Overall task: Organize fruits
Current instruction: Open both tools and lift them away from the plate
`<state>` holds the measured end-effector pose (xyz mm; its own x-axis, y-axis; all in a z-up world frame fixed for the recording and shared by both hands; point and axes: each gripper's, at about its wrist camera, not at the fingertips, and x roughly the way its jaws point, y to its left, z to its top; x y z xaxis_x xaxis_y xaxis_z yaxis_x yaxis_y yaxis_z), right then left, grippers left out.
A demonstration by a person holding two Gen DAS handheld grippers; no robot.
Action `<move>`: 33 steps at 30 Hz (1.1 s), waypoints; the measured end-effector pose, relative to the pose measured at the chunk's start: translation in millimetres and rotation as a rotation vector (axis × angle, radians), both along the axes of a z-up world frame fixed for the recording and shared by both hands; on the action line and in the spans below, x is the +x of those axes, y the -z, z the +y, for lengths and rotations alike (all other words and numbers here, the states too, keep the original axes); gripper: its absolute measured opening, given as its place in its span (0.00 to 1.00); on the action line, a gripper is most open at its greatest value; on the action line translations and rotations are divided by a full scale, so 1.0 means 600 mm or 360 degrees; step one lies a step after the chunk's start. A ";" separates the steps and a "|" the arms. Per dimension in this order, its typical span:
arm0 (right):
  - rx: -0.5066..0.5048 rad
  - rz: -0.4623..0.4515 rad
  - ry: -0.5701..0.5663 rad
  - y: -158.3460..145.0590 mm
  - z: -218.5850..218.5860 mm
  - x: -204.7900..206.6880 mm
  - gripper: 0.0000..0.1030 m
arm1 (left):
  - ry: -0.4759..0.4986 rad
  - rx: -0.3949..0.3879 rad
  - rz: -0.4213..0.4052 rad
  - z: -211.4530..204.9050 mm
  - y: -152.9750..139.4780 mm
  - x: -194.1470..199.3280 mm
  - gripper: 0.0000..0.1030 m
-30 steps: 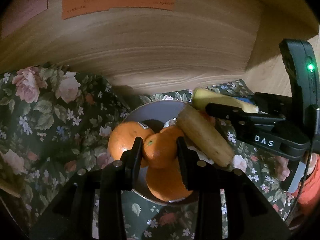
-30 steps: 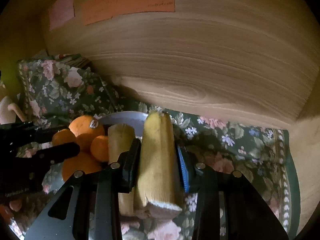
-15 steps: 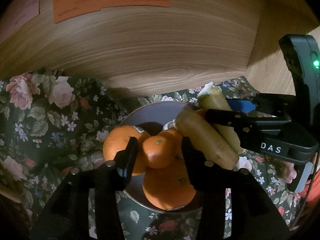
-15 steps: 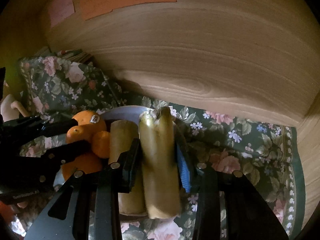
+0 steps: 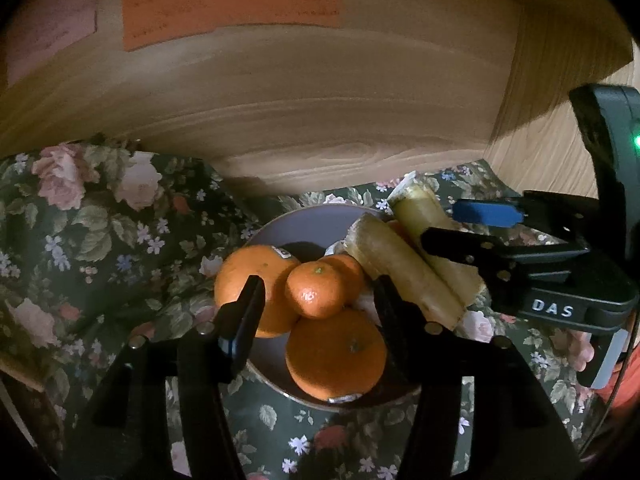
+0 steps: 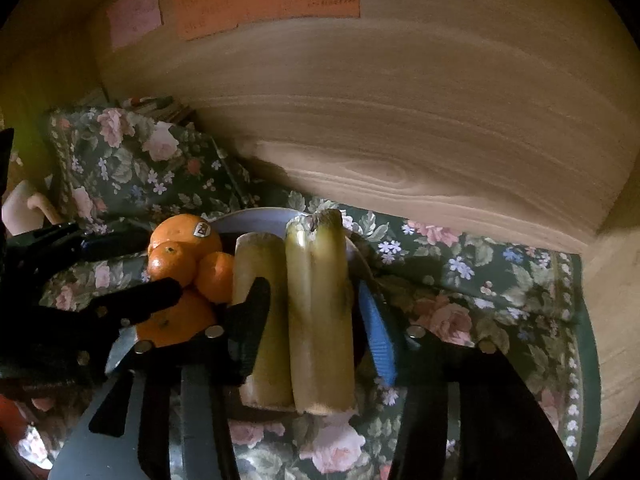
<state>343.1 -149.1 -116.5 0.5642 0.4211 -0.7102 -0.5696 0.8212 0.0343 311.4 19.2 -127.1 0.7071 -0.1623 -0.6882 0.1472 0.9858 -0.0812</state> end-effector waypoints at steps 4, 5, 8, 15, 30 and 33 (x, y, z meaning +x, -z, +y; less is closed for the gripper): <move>0.0024 -0.0046 0.0027 -0.016 -0.018 -0.032 0.53 | -0.0009 -0.0014 -0.0042 0.002 -0.014 -0.031 0.61; 0.0027 -0.0058 0.0035 -0.019 -0.024 -0.043 0.54 | -0.0010 -0.0012 -0.0051 0.001 -0.016 -0.037 0.62; 0.0045 -0.0068 0.0049 -0.023 -0.039 -0.075 0.54 | -0.0011 -0.0013 -0.0072 -0.002 -0.022 -0.063 0.64; 0.0047 -0.0042 0.0040 0.000 -0.053 -0.147 0.54 | -0.0008 -0.0007 -0.0095 -0.011 -0.021 -0.128 0.84; -0.0096 0.0176 0.0030 0.107 -0.047 -0.191 0.43 | -0.0013 -0.0010 0.0006 -0.018 0.035 -0.207 0.89; -0.0129 0.0159 0.0012 0.107 -0.041 -0.193 0.34 | -0.0013 0.0011 -0.0009 -0.022 0.037 -0.224 0.89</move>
